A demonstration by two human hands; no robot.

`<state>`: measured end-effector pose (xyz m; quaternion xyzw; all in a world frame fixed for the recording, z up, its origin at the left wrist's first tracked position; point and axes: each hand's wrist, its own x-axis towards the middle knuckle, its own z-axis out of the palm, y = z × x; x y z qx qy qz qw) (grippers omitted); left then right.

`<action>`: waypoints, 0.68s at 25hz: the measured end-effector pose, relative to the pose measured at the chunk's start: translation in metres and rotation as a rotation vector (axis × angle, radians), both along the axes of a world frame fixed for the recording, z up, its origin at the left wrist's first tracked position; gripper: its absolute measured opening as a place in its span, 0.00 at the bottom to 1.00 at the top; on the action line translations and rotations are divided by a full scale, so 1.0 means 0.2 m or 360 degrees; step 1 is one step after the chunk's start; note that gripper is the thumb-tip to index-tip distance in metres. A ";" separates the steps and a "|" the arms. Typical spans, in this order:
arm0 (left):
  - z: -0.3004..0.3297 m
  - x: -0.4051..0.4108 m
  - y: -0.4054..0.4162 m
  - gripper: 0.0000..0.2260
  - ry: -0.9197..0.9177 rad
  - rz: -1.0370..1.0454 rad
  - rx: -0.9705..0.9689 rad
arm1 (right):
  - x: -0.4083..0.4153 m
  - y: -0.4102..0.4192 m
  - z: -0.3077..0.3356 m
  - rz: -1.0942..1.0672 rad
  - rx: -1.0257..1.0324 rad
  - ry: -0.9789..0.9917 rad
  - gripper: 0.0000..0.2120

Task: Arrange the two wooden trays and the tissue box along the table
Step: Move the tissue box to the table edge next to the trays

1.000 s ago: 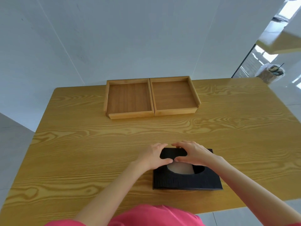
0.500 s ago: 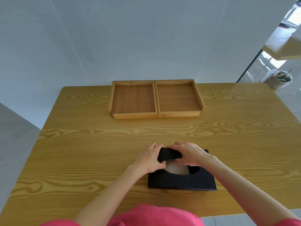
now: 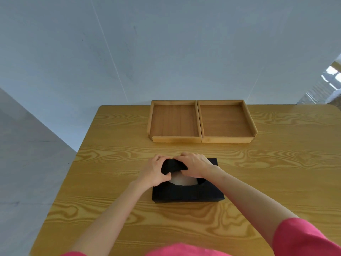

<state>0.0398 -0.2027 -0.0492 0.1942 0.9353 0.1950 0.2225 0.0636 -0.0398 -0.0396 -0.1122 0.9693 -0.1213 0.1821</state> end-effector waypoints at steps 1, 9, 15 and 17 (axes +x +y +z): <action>0.00 -0.01 -0.01 0.27 -0.0020 0.0005 -0.0007 | -0.01 -0.01 -0.01 -0.0005 0.0011 -0.0002 0.25; -0.05 -0.01 -0.02 0.28 -0.0063 0.0074 0.0015 | 0.05 0.01 -0.04 -0.0239 -0.0137 0.0007 0.30; -0.09 0.10 -0.05 0.37 -0.0262 0.0648 0.0477 | 0.30 0.24 -0.05 -0.1074 -0.0718 0.0089 0.34; -0.11 0.14 -0.07 0.37 -0.0456 0.0868 0.0662 | 0.37 0.26 -0.09 -0.1335 -0.0948 -0.0081 0.33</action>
